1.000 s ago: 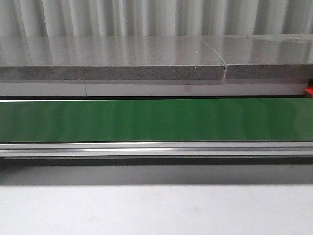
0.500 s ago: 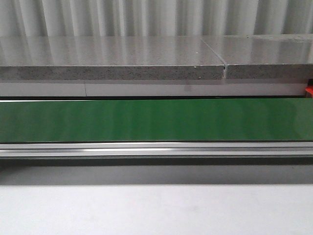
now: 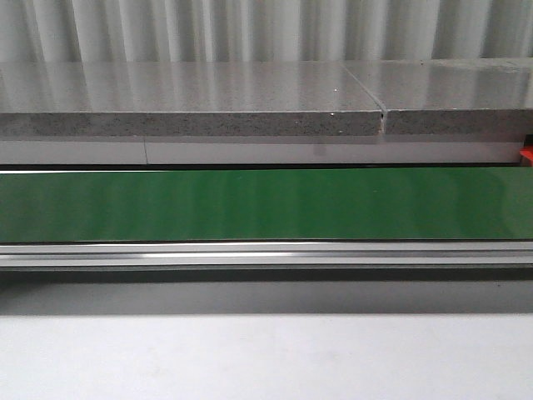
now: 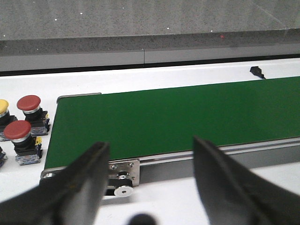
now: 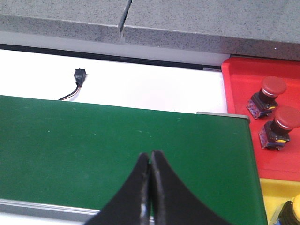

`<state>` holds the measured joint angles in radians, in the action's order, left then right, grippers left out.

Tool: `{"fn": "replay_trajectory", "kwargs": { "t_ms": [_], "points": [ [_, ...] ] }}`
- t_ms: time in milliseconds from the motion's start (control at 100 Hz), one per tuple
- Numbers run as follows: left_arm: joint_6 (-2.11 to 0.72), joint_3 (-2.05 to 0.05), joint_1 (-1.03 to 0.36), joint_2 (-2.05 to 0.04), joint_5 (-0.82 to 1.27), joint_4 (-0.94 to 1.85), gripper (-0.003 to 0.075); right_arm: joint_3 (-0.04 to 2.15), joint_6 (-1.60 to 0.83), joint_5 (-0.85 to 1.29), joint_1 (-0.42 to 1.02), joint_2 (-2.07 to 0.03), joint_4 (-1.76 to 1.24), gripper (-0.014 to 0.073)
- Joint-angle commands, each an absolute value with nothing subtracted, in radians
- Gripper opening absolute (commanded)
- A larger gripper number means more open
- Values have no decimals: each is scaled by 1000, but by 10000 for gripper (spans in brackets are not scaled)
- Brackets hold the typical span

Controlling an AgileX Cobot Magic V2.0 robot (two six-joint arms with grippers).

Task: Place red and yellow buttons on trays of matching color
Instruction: 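Move the left gripper down toward the red and yellow buttons on the table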

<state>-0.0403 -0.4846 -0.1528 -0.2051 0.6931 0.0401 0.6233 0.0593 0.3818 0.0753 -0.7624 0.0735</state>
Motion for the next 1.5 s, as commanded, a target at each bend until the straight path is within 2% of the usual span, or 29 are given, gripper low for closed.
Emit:
{"fn": "replay_trajectory", "kwargs": {
  "t_ms": [0,50,270,470,640,1000,1220,1490],
  "points": [
    [-39,-511,-159,-216,613,55,628,657,54,317,76,-753,87,-92],
    [-39,-511,-159,-216,604,55,656,657,54,317,76,-753,87,-92],
    [-21,-511,-159,-216,597,55,650,657,54,317,76,-753,87,-92],
    [407,-576,-155,-296,584,-209,650,657,54,317,76,-753,87,-92],
    [614,-688,-155,-478,604,-397,650,657,54,318,76,-753,87,-92],
    [647,-936,-145,-931,610,-403,650,657,54,319,76,-753,87,-92],
    [647,-1033,0,-1123,605,-312,650,657,54,321,76,-753,87,-92],
    [647,-1035,172,-1313,583,-267,650,657,54,321,76,-753,87,-92]
  ]
}}
